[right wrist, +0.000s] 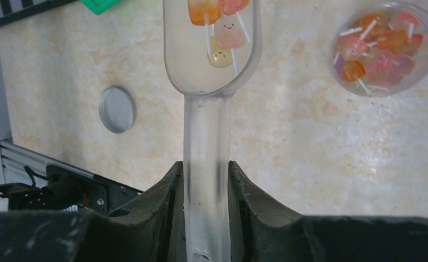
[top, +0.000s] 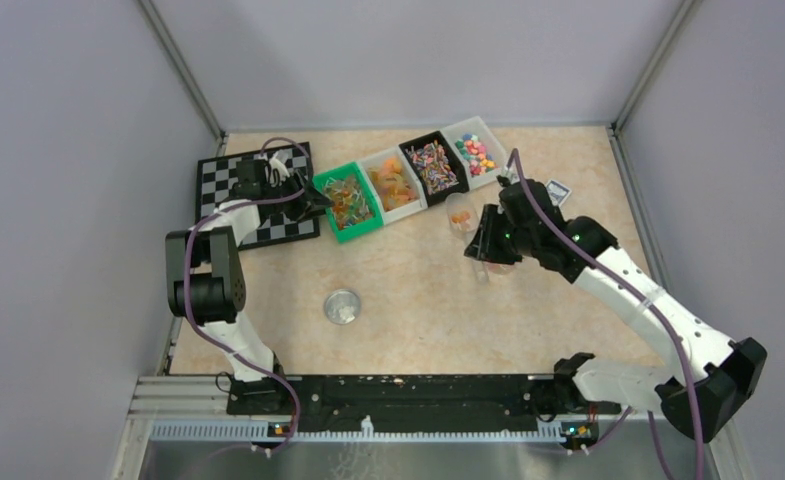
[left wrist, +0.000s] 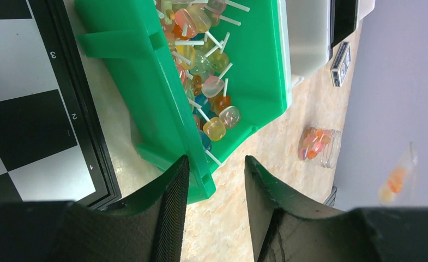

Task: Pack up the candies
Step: Place the fake candies in the packing bottle.

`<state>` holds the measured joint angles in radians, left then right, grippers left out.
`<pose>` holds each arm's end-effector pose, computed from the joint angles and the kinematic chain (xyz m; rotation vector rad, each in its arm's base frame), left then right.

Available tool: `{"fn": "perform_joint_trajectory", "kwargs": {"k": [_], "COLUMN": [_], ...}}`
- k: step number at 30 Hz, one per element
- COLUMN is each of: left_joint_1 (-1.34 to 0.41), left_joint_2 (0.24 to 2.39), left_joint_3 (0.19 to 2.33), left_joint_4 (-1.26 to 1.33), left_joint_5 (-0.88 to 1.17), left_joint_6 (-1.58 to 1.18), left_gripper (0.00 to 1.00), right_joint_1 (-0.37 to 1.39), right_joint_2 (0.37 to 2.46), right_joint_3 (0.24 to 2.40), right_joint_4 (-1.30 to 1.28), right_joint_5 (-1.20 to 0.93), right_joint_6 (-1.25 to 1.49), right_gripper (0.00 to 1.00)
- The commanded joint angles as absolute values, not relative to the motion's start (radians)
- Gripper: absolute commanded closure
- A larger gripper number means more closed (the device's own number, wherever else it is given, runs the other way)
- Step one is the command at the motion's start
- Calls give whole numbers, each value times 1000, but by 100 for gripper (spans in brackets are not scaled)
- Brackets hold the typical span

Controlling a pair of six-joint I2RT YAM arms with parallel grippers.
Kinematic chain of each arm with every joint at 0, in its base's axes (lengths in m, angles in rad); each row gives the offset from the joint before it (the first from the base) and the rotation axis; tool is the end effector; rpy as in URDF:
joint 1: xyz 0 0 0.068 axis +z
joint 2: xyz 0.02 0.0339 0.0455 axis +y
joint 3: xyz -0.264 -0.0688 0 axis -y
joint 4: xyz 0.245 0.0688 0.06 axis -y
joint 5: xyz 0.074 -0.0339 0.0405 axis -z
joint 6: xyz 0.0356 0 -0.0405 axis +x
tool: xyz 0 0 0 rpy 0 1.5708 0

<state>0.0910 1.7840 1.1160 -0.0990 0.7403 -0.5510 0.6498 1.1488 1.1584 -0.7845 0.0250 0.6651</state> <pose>0.3782 0.0104 0.1973 -0.3660 2.3037 -1.0925 0.1873 0.1412 0.3400 0.0314 2.4300 0.6003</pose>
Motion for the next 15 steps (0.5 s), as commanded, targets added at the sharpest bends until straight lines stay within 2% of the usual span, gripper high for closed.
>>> {"fn": "perform_joint_trajectory", "kwargs": {"k": [1, 15], "left_joint_1": [86, 80], "left_joint_2": [1737, 1739], "left_joint_3": [1132, 1132], "left_joint_4": [-58, -63], "left_joint_5": [784, 789], "left_joint_6": [-543, -542], "left_gripper": [53, 53], "right_joint_1": [638, 620], "right_joint_2": [1069, 983], "right_joint_3": [1151, 1137], "right_joint_4": [-887, -1119], "right_joint_5": [110, 160], "right_joint_6": [681, 745], "right_gripper": [100, 100]}}
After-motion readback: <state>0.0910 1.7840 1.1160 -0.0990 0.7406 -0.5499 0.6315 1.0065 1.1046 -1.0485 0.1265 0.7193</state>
